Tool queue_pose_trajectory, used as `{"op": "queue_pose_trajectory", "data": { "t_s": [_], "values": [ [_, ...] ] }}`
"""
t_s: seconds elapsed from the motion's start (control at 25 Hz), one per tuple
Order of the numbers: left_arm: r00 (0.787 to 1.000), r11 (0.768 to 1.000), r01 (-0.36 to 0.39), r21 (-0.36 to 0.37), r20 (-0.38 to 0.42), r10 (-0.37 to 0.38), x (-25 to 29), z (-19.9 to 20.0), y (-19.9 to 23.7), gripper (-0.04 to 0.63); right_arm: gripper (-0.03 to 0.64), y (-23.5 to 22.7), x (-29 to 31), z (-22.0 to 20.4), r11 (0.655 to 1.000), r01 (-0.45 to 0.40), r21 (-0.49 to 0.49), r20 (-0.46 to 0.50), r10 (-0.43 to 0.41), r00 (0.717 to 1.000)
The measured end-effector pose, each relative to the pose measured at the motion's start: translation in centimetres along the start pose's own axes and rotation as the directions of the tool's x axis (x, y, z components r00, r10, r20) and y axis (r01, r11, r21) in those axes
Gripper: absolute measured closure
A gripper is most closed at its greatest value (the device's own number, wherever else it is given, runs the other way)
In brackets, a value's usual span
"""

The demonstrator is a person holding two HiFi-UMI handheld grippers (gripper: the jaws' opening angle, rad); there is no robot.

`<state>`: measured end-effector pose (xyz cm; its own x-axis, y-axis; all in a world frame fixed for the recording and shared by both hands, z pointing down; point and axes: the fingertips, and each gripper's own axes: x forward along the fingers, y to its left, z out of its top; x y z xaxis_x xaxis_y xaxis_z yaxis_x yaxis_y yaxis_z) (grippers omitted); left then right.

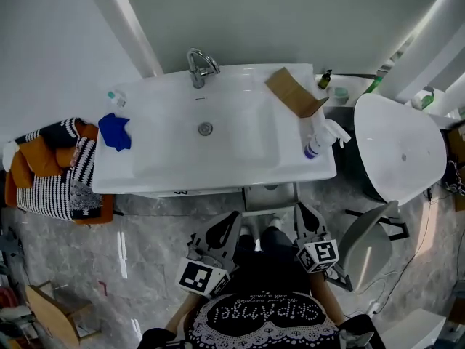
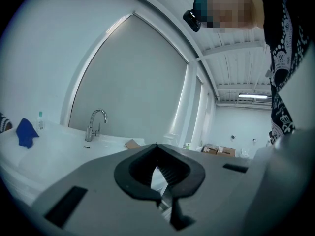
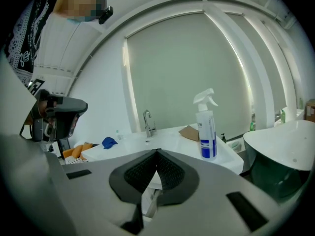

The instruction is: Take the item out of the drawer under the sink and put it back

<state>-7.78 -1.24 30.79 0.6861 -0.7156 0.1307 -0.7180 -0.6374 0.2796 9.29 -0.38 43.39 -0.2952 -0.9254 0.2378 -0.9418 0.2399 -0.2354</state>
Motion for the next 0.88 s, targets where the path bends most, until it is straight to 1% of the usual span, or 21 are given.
{"op": "queue_pose_trajectory", "data": {
  "t_s": [0.36, 0.64, 0.88],
  "values": [
    [1.0, 1.0, 0.002, 0.003, 0.015, -0.002, 0.1, 0.3, -0.2, 0.591, 0.6, 0.0, -1.9, 3.6, 1.0, 0.012, -0.002, 0.084, -0.012, 0.996],
    [0.999, 1.0, -0.021, 0.006, 0.027, 0.021, -0.4, 0.6, 0.1, 0.591, 0.6, 0.9, -3.2, 6.5, 0.999, 0.005, -0.039, 0.143, 0.001, 0.99],
    [0.999, 0.999, -0.04, -0.001, 0.029, 0.04, -0.9, 0.3, 0.4, 0.591, 0.598, 1.5, -4.4, 7.2, 0.999, -0.007, -0.051, 0.147, 0.014, 0.989]
  ]
}}
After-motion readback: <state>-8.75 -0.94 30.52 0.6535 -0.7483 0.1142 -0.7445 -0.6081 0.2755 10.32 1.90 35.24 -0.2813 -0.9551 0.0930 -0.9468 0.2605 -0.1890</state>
